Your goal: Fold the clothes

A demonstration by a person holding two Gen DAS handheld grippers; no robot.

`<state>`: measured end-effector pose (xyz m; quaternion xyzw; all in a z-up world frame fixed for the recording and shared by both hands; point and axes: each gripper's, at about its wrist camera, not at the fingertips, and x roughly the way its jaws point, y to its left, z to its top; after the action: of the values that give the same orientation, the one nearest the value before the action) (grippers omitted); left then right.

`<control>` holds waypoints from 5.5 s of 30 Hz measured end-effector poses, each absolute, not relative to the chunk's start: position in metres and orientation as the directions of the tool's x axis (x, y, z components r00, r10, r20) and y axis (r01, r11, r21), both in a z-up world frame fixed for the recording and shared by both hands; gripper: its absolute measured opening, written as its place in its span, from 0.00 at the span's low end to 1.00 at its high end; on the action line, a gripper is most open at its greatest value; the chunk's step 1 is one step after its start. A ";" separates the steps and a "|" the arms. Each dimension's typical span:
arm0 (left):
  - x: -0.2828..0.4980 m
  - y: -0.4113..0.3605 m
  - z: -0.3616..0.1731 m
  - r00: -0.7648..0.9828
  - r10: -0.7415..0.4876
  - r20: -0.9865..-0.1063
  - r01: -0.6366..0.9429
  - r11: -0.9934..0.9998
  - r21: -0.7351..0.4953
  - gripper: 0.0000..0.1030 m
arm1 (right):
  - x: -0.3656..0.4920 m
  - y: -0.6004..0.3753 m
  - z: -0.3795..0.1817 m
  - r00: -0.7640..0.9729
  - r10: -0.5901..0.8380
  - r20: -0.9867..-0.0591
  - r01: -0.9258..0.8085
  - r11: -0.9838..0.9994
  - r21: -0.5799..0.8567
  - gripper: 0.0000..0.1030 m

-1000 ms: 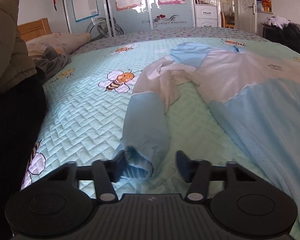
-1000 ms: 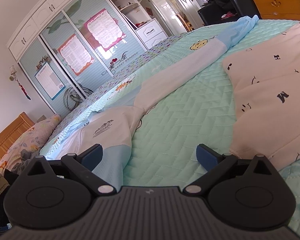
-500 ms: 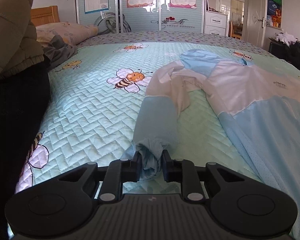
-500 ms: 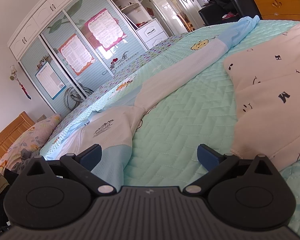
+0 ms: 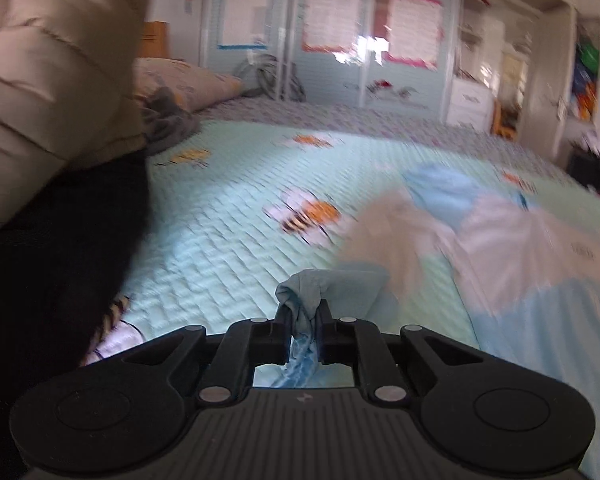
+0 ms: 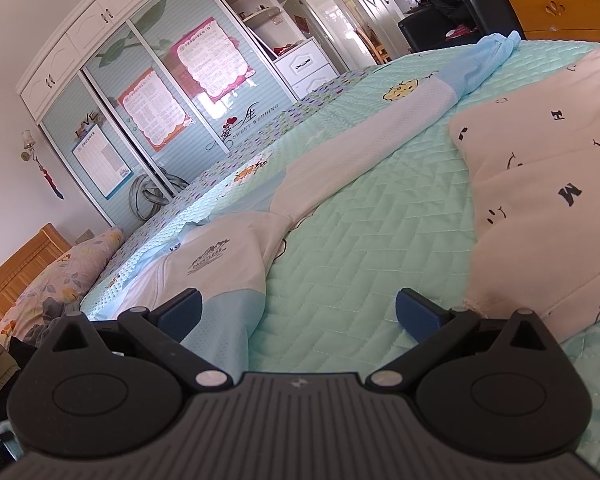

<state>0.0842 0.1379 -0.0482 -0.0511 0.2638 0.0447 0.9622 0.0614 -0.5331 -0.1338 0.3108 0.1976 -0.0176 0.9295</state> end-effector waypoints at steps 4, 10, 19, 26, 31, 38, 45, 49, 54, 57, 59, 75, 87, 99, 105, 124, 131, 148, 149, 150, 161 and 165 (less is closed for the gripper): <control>0.100 0.159 -0.028 0.876 0.152 -0.457 -0.193 0.980 -0.044 0.12 | 0.061 -0.532 -0.134 0.921 0.088 -0.379 0.157 0.807 0.569 1.00; 0.143 0.187 -0.025 0.830 0.261 -0.493 -0.298 0.955 0.005 0.13 | 0.061 -0.532 -0.133 0.921 0.087 -0.380 0.158 0.809 0.567 1.00; 0.203 0.207 -0.009 0.807 0.353 -0.473 -0.317 0.935 0.158 0.13 | 0.063 -0.532 -0.133 0.919 0.082 -0.385 0.161 0.813 0.559 1.00; 0.253 0.219 0.005 0.787 0.400 -0.469 -0.303 0.914 0.271 0.13 | 0.063 -0.533 -0.134 0.919 0.083 -0.385 0.161 0.813 0.559 1.00; 0.278 0.240 -0.002 0.745 0.450 -0.492 -0.321 0.889 0.326 0.15 | 0.065 -0.534 -0.134 0.917 0.080 -0.391 0.164 0.817 0.552 1.00; 0.293 0.262 -0.014 0.717 0.464 -0.521 -0.278 0.875 0.398 0.17 | 0.067 -0.533 -0.134 0.914 0.074 -0.400 0.171 0.823 0.542 1.00; 0.305 0.255 -0.026 0.686 0.498 -0.530 -0.235 0.841 0.486 0.18 | 0.068 -0.533 -0.133 0.911 0.068 -0.406 0.176 0.827 0.534 1.00; 0.318 0.272 -0.017 0.665 0.467 -0.583 -0.236 0.872 0.429 0.16 | 0.068 -0.533 -0.134 0.911 0.066 -0.407 0.177 0.828 0.532 1.00; 0.346 0.277 -0.018 0.665 0.463 -0.587 -0.220 0.871 0.438 0.17 | 0.068 -0.533 -0.134 0.912 0.066 -0.405 0.177 0.828 0.533 1.00; 0.368 0.277 -0.027 0.656 0.468 -0.591 -0.214 0.867 0.449 0.18 | 0.068 -0.533 -0.135 0.912 0.066 -0.406 0.177 0.828 0.532 1.00; 0.380 0.278 -0.035 0.644 0.476 -0.599 -0.214 0.863 0.457 0.19 | 0.068 -0.534 -0.135 0.911 0.065 -0.407 0.178 0.829 0.531 1.00; 0.388 0.252 -0.062 0.485 0.526 -0.699 -0.058 0.816 0.574 0.57 | 0.068 -0.535 -0.134 0.911 0.061 -0.408 0.181 0.830 0.527 1.00; 0.351 0.258 0.002 0.620 0.287 -0.730 -0.202 0.958 0.205 0.87 | 0.069 -0.538 -0.133 0.914 0.064 -0.402 0.177 0.827 0.535 1.00; 0.330 0.246 -0.070 0.553 0.298 -0.778 -0.407 0.911 0.060 0.83 | 0.068 -0.538 -0.133 0.914 0.064 -0.400 0.177 0.825 0.536 1.00; 0.351 0.238 -0.081 0.473 0.449 -0.758 -0.573 0.810 0.122 0.92 | 0.067 -0.537 -0.133 0.914 0.065 -0.399 0.176 0.825 0.537 1.00; 0.252 0.177 -0.084 0.452 0.652 -0.609 -0.681 0.693 0.236 0.59 | 0.066 -0.538 -0.132 0.917 0.071 -0.393 0.173 0.817 0.550 1.00; 0.183 0.099 -0.088 0.631 0.542 -0.556 -0.618 0.784 0.063 0.93 | 0.052 -0.552 -0.125 0.939 0.095 -0.331 0.152 0.748 0.646 0.99; 0.182 0.084 -0.101 0.728 0.346 -0.592 -0.459 0.887 -0.045 0.99 | 0.392 -0.408 0.070 0.771 0.154 -0.618 -0.278 0.954 -0.109 1.00; 0.185 0.085 -0.102 0.727 0.344 -0.595 -0.457 0.888 -0.045 1.00 | 0.426 -0.409 0.069 0.759 0.115 -0.641 -0.263 0.954 -0.141 1.00; 0.188 0.087 -0.104 0.726 0.342 -0.597 -0.455 0.889 -0.045 1.00 | 0.453 -0.410 0.066 0.752 0.088 -0.654 -0.247 0.956 -0.155 1.00; 0.191 0.091 -0.106 0.746 0.292 -0.599 -0.416 0.906 -0.076 0.99 | 0.571 -0.344 -0.038 0.707 -0.121 -0.697 -0.145 0.939 -0.311 1.00; 0.191 0.092 -0.106 0.749 0.285 -0.598 -0.412 0.907 -0.084 1.00 | 0.591 -0.332 -0.054 0.671 0.015 -0.741 -0.221 0.958 -0.181 0.99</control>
<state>0.1910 0.0918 -0.1062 -0.1061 0.3006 0.1876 0.9291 0.5909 -0.3317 -0.0541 -0.1286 0.4004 0.0650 0.9050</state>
